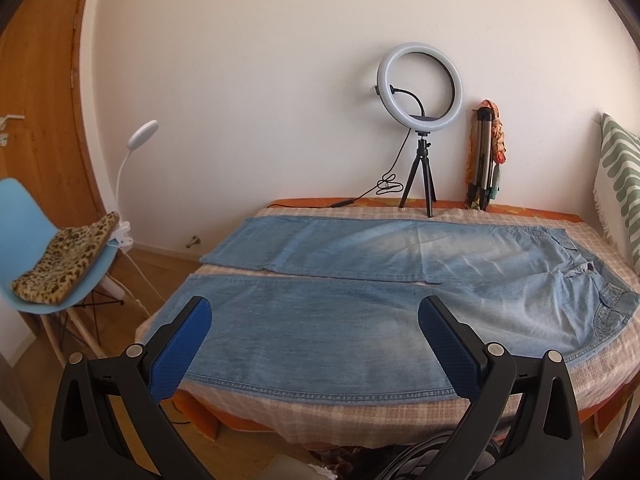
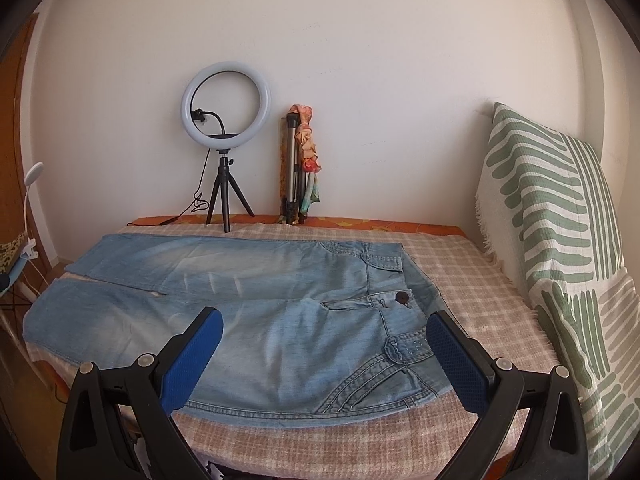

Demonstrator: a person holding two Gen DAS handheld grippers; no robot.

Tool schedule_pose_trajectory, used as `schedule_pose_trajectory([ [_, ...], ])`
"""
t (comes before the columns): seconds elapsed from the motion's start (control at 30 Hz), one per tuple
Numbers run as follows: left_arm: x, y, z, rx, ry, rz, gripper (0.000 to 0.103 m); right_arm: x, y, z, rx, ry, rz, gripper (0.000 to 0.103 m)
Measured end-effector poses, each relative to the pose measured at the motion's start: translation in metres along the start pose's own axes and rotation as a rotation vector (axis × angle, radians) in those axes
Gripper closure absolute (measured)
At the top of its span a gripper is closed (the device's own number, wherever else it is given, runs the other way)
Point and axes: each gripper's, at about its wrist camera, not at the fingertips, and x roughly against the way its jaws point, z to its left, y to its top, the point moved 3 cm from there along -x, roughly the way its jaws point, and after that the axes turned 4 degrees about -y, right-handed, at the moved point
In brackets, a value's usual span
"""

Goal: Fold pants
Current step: 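Move both tools to the jeans' leg hems and close on them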

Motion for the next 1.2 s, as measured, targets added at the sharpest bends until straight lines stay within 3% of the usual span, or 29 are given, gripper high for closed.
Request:
schedule_pose_trajectory([
  [0.1,-0.007,-0.007,0.012,0.026,-0.005,0.045,0.0,-0.014,-0.007,0.001,0.037,0.051,0.034,0.0],
  [0.3,-0.023,-0.025,0.037,0.045,0.038,0.125,0.001,-0.032,-0.023,0.005,0.1,0.206,0.011,0.0],
  [0.43,-0.03,-0.038,0.057,0.08,0.045,0.163,0.007,-0.051,-0.037,0.021,0.218,0.26,0.079,0.002],
  [0.53,-0.036,-0.047,0.074,0.121,0.051,0.199,0.019,-0.06,-0.05,0.039,0.312,0.322,0.128,0.007],
  [0.73,-0.045,-0.063,0.121,0.24,0.073,0.255,0.026,-0.083,-0.079,0.073,0.437,0.427,0.222,0.019],
  [0.8,-0.048,-0.07,0.14,0.287,0.08,0.268,0.026,-0.092,-0.09,0.084,0.49,0.442,0.253,0.026],
  [1.0,-0.066,-0.095,0.195,0.434,0.1,0.31,0.026,-0.11,-0.107,0.111,0.59,0.455,0.298,0.032],
  [1.2,-0.104,-0.125,0.235,0.641,0.053,0.36,0.026,-0.126,-0.111,0.131,0.642,0.445,0.335,0.037],
])
